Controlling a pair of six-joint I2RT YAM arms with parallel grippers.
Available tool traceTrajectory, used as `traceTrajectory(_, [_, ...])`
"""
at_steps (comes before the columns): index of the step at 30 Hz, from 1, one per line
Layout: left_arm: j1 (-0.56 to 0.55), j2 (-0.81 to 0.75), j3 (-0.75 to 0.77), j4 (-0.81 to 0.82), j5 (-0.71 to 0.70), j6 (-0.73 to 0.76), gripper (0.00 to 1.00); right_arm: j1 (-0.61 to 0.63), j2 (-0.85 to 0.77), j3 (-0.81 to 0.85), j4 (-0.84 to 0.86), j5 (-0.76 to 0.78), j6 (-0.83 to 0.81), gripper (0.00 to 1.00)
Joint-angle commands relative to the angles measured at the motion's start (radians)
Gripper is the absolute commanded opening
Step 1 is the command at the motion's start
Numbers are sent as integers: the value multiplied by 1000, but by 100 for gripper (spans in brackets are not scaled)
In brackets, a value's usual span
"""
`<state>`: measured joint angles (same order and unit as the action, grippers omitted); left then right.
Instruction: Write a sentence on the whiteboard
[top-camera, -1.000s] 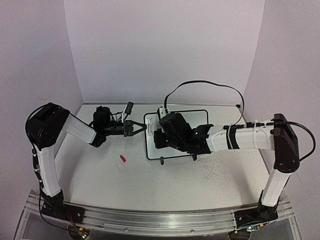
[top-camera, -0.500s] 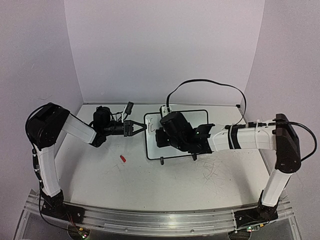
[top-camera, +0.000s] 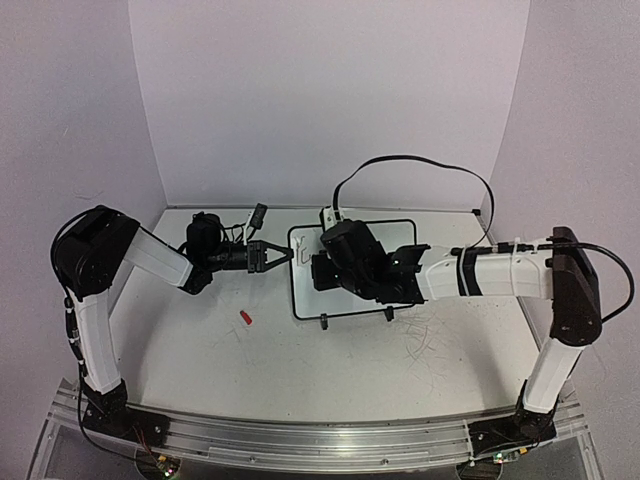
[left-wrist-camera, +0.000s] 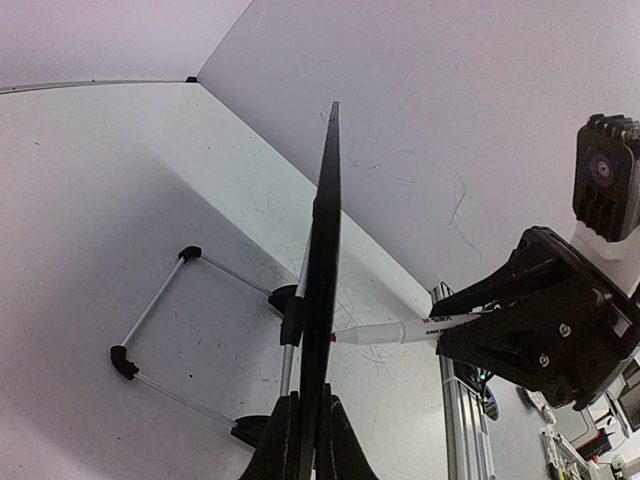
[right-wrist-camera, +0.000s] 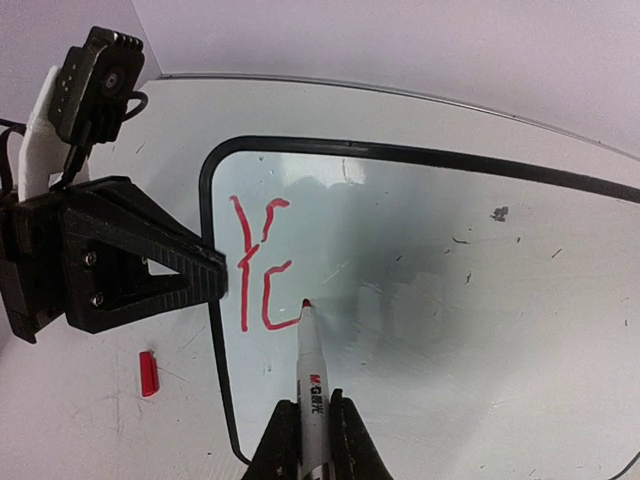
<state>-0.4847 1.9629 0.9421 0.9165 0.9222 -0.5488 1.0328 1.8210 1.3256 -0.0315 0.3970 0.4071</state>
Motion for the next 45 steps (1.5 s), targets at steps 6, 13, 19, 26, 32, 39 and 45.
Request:
traceTrajectory(6, [-5,-49,15,29,39,-19,0,-15,11,62,11,18,-21,0])
traceTrajectory(13, [-5,-51,14,27,39,-19,0,-15,34,79,14,-10,-25,0])
traceTrajectory(19, [-5,-52,13,27,38,-18,0,-15,47,83,15,-28,-23,0])
traceTrajectory(26, [-5,-50,14,27,37,-17,0,-14,9,72,29,-46,-34,0])
traceTrajectory(32, [-4,-53,12,26,37,-17,0,-32,-138,-70,137,-41,-46,0])
traceTrajectory(39, [-5,-58,11,24,37,-18,0,-43,-93,-47,104,-59,-49,0])
traceTrajectory(45, [-5,-56,15,24,36,-18,0,-44,-64,-16,98,-70,-61,0])
